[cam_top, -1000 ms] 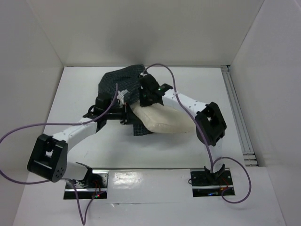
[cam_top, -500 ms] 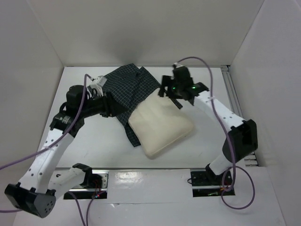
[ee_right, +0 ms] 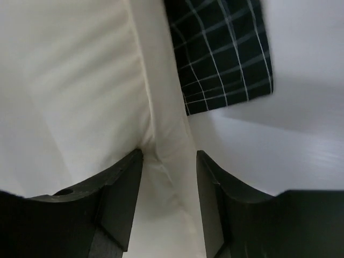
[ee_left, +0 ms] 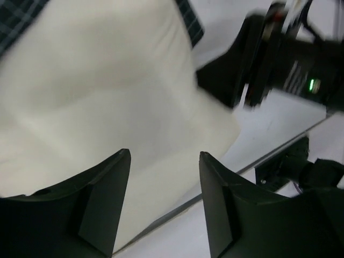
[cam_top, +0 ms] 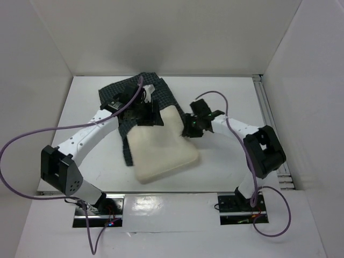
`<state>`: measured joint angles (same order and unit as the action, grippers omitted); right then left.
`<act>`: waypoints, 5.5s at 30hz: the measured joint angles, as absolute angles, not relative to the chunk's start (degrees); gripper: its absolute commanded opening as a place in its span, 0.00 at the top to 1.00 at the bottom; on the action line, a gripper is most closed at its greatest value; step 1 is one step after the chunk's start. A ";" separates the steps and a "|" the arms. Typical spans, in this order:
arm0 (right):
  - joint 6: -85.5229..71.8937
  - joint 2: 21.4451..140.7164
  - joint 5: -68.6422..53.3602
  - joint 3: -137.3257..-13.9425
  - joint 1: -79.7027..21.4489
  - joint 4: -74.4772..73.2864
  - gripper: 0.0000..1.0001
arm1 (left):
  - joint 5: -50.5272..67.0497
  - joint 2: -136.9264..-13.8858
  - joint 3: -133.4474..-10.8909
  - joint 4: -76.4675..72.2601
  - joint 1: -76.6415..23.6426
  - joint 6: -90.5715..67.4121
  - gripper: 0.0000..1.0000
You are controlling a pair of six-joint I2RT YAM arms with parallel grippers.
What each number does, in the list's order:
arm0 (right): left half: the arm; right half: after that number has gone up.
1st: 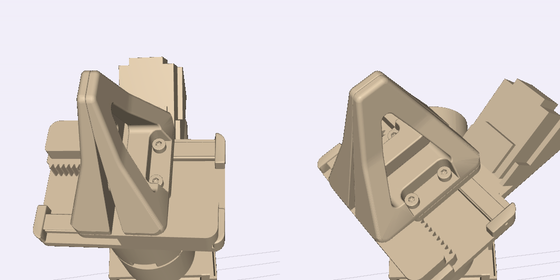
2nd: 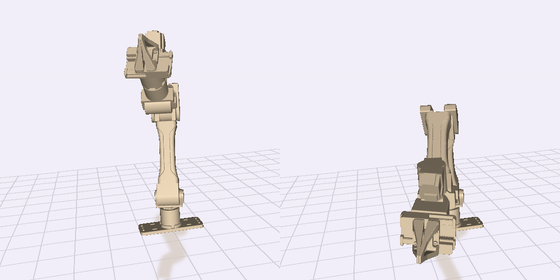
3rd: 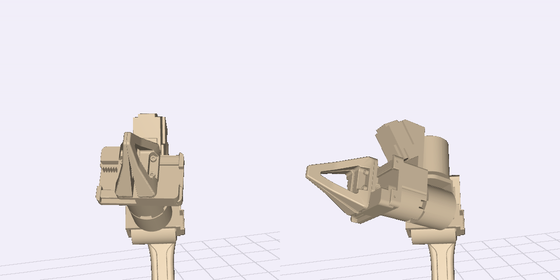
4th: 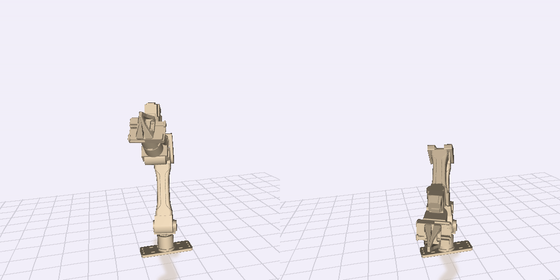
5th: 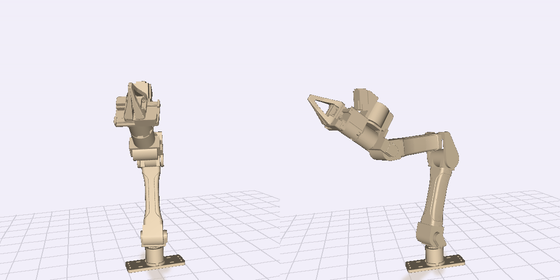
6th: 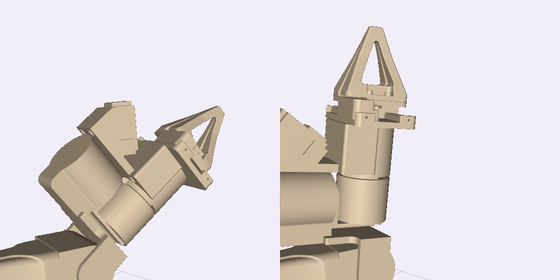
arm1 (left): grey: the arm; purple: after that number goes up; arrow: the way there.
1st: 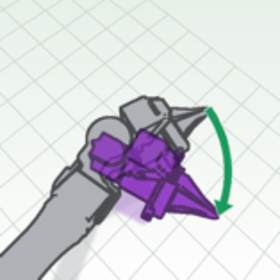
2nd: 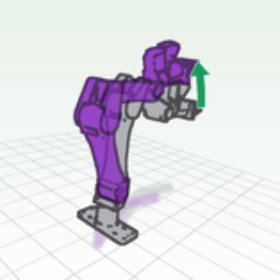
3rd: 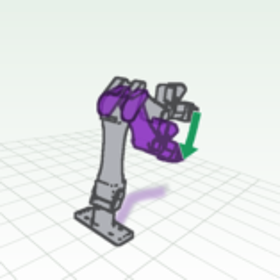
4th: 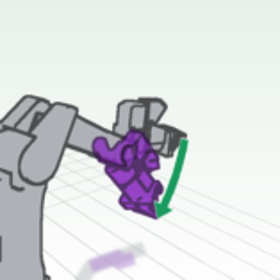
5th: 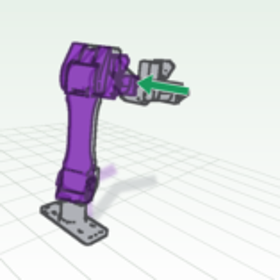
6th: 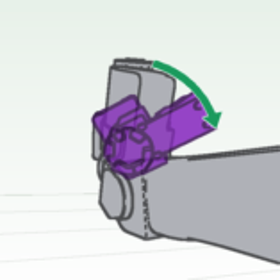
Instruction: Put the pillow into the pillowcase
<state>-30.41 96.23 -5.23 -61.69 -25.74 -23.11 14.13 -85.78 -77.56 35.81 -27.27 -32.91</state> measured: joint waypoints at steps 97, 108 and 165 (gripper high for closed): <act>-28.73 103.90 5.17 -80.95 -47.03 -32.40 0.36 | -3.53 -85.19 -82.94 44.77 -9.82 -40.69 0.12; -29.32 85.34 7.77 -60.66 -35.94 -31.57 1.00 | 12.34 -84.33 -73.60 39.55 -6.96 -33.28 0.12; -16.58 84.55 -4.93 -76.95 -33.21 -42.22 1.00 | 21.91 -88.71 -55.00 -0.14 -32.64 -34.72 0.51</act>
<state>-16.58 84.55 -4.93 -76.95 -33.21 -42.22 21.91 -88.71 -55.00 -0.14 -32.64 -34.72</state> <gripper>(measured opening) 0.038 0.811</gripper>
